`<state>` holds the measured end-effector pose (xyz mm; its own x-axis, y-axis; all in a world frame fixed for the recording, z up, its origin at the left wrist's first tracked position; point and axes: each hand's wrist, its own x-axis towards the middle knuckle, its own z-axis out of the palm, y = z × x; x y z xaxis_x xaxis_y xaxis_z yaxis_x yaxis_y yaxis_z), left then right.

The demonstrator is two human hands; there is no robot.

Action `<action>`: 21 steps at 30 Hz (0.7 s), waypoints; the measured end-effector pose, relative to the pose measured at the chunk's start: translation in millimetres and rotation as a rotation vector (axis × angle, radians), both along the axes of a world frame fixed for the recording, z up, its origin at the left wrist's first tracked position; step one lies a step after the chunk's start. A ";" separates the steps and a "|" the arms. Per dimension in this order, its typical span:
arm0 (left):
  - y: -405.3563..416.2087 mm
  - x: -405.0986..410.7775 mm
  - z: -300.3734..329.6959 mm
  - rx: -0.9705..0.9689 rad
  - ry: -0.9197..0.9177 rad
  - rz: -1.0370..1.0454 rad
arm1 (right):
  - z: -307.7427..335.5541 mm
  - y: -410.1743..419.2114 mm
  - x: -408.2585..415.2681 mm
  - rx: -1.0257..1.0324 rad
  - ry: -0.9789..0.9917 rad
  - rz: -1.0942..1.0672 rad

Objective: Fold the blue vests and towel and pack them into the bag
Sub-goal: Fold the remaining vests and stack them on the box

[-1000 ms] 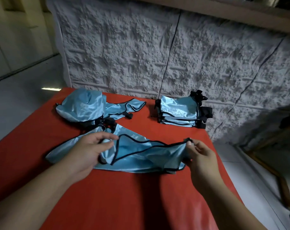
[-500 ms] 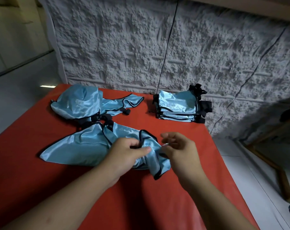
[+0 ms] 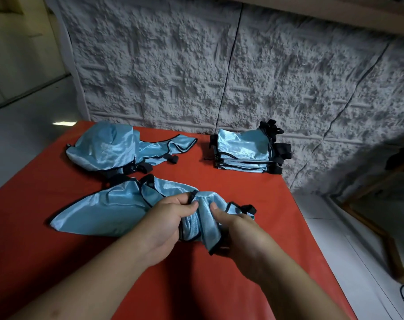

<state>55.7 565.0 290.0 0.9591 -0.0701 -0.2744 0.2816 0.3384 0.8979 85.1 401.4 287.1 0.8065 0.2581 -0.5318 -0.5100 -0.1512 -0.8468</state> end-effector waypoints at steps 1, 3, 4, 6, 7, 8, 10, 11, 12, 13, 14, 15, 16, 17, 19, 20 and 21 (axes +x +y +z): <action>1.1 0.2 0.4 -0.021 0.003 -0.010 | 2.0 -0.7 -0.9 0.003 0.040 0.008; 2.6 0.5 2.1 -0.055 0.005 -0.018 | 7.4 -2.4 -1.8 0.023 0.110 0.022; 2.8 0.2 3.5 -0.069 0.010 -0.023 | 8.0 -2.9 -0.6 0.033 0.117 0.023; 4.6 0.5 6.1 -0.094 0.028 -0.026 | 11.0 -1.9 0.8 0.077 0.093 -0.008; 5.1 1.1 7.0 -0.108 0.035 -0.025 | 13.6 -1.3 1.2 0.100 0.070 -0.046; 6.0 1.4 7.9 -0.125 0.043 -0.019 | 14.3 -1.4 2.2 0.121 0.028 -0.094; 10.2 3.4 7.9 -0.146 0.051 0.015 | 16.0 -3.9 6.1 0.148 -0.093 -0.219; 13.2 4.8 7.0 -0.139 0.051 0.045 | 18.1 -5.8 7.3 0.162 -0.158 -0.274; 16.6 6.3 6.3 -0.110 0.045 0.083 | 18.8 -8.2 8.8 0.179 -0.220 -0.304; 20.4 8.5 4.7 -0.055 0.031 0.132 | 20.8 -9.2 9.7 0.182 -0.270 -0.321; 23.1 10.1 4.2 0.008 0.011 0.173 | 21.5 -10.1 11.1 0.172 -0.324 -0.336; 25.3 11.8 3.1 0.060 -0.010 0.207 | 23.3 -10.9 12.1 0.140 -0.380 -0.352; 27.4 12.6 3.6 0.090 -0.029 0.238 | 23.4 -12.0 14.5 0.097 -0.435 -0.373; 29.7 13.5 4.3 0.097 -0.046 0.262 | 25.9 -11.8 15.3 0.058 -0.477 -0.398; 37.7 15.7 5.1 0.068 -0.068 0.269 | 27.3 -12.9 17.2 0.026 -0.520 -0.434; 42.2 16.1 7.4 0.046 -0.081 0.255 | 27.6 -14.1 18.0 0.032 -0.534 -0.436; 47.3 16.9 9.0 0.030 -0.090 0.241 | 30.1 -14.6 17.1 0.050 -0.551 -0.417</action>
